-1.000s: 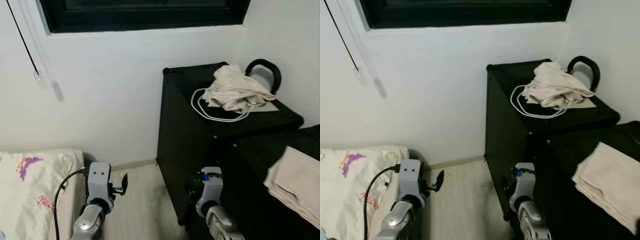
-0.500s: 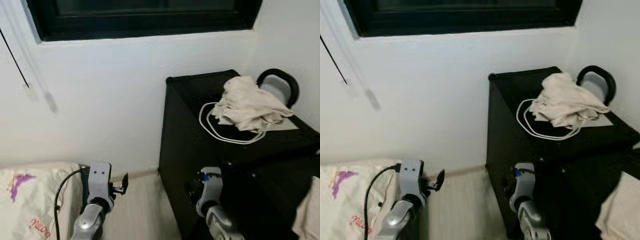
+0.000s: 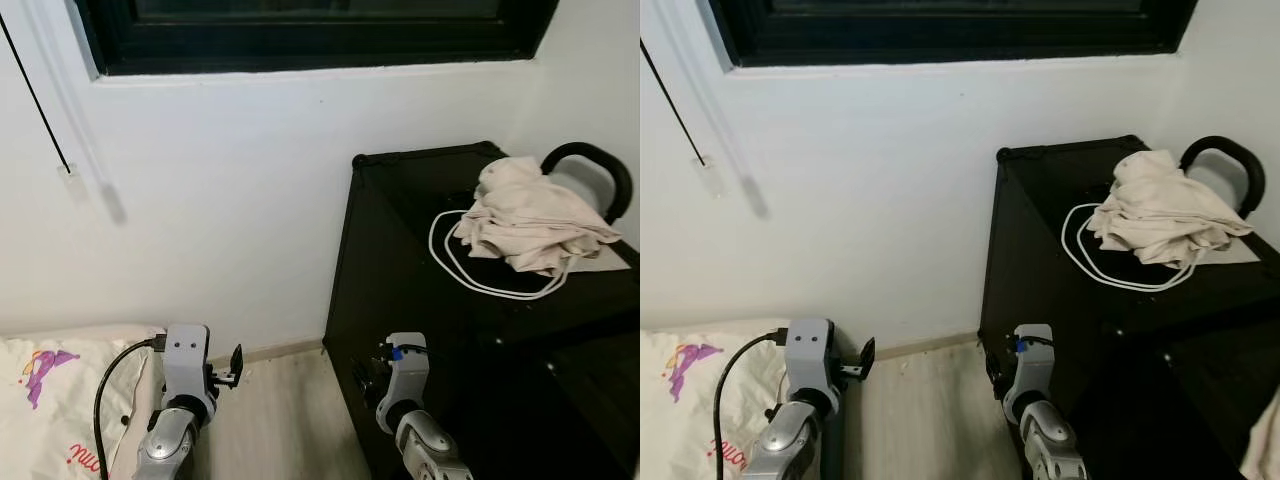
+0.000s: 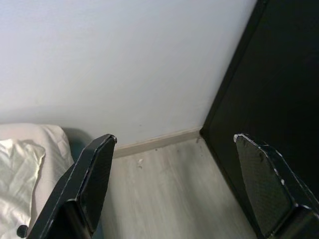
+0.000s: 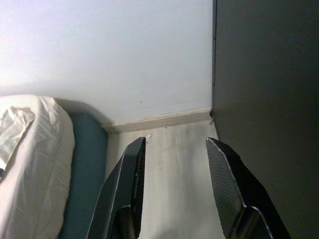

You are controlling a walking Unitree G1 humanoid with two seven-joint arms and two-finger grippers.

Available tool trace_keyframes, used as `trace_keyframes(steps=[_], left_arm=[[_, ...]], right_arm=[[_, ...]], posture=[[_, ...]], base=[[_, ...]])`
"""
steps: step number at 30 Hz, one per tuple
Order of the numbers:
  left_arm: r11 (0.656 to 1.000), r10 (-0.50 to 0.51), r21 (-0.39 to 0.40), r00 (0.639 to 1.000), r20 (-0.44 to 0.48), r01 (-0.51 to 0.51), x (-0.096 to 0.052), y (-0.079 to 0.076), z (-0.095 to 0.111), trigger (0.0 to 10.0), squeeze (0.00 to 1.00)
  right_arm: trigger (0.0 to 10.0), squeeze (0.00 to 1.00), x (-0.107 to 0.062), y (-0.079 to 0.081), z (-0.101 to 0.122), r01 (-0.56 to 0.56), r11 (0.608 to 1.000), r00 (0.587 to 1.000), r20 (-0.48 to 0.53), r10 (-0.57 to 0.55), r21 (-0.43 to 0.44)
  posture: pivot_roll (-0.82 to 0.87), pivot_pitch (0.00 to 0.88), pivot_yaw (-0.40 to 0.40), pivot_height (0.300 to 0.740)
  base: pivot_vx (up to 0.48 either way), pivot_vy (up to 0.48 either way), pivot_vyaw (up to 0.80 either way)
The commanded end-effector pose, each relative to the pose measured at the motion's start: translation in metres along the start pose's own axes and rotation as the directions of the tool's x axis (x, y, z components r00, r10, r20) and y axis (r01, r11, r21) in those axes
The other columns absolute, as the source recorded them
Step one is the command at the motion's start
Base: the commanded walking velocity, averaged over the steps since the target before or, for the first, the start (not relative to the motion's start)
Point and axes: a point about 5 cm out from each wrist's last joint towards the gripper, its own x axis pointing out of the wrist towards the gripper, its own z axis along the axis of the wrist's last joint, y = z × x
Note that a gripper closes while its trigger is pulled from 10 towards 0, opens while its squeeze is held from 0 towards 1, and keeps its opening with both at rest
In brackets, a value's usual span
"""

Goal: Clean up the room

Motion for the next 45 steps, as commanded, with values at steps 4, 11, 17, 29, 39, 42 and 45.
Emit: trace_keyframes(steps=[4, 11, 17, 29, 39, 42, 45], left_arm=[[1.000, -0.005, 0.006, 1.000, -0.030, 0.005, -0.003, -0.001, -0.008, 10.0, 0.00], [1.000, -0.015, 0.012, 0.999, -0.034, 0.015, -0.004, -0.003, -0.009, 10.0, 0.00], [1.000, -0.018, 0.007, 0.998, -0.054, 0.019, -0.004, -0.004, -0.011, 10.0, 0.00], [0.995, -0.097, -0.002, 0.978, -0.186, 0.099, -0.008, -0.016, -0.027, 10.0, 0.00], [0.994, -0.090, 0.044, 0.978, -0.190, 0.100, -0.009, -0.020, -0.031, 10.0, 0.00], [0.994, -0.082, 0.058, 0.978, -0.192, 0.095, -0.009, -0.019, -0.030, 10.0, 0.00], [0.994, -0.075, 0.065, 0.978, -0.193, 0.089, -0.008, -0.019, -0.030, 10.0, 0.00]], right_arm=[[10.0, 0.00, -0.003, 0.002, -0.007, -0.025, 0.999, 0.999, -0.027, 0.024, -0.043], [10.0, 0.00, -0.002, 0.003, -0.008, -0.029, 0.998, 0.999, -0.030, 0.027, -0.058], [10.0, 0.00, -0.003, 0.003, -0.008, -0.026, 0.998, 0.999, -0.032, 0.024, -0.059], [10.0, 0.00, -0.003, 0.002, -0.008, -0.009, 0.999, 1.000, -0.021, 0.008, -0.052], [10.0, 0.00, -0.003, -0.004, -0.006, 0.018, 1.000, 1.000, -0.019, -0.018, -0.010], [10.0, 0.00, -0.002, -0.005, -0.005, 0.019, 1.000, 1.000, -0.018, -0.019, -0.009], [10.0, 0.00, -0.003, -0.005, -0.006, 0.020, 1.000, 1.000, -0.017, -0.021, -0.006]], posture=[[-0.03, 0.094, -0.037, 0.740], [-0.03, 0.099, -0.038, 0.740], [-0.03, 0.105, -0.038, 0.740], [-0.03, 0.113, -0.033, 0.740], [-0.04, 0.118, -0.039, 0.740], [-0.04, 0.120, -0.038, 0.740], [-0.04, 0.122, -0.036, 0.740]], base=[[0.000, 0.000, 0.14], [0.000, 0.000, 0.77], [0.000, 0.000, 0.80], [0.000, 0.000, 0.77], [0.000, 0.000, 0.06], [0.000, -0.080, 0.00], [0.000, -0.400, 0.00]])
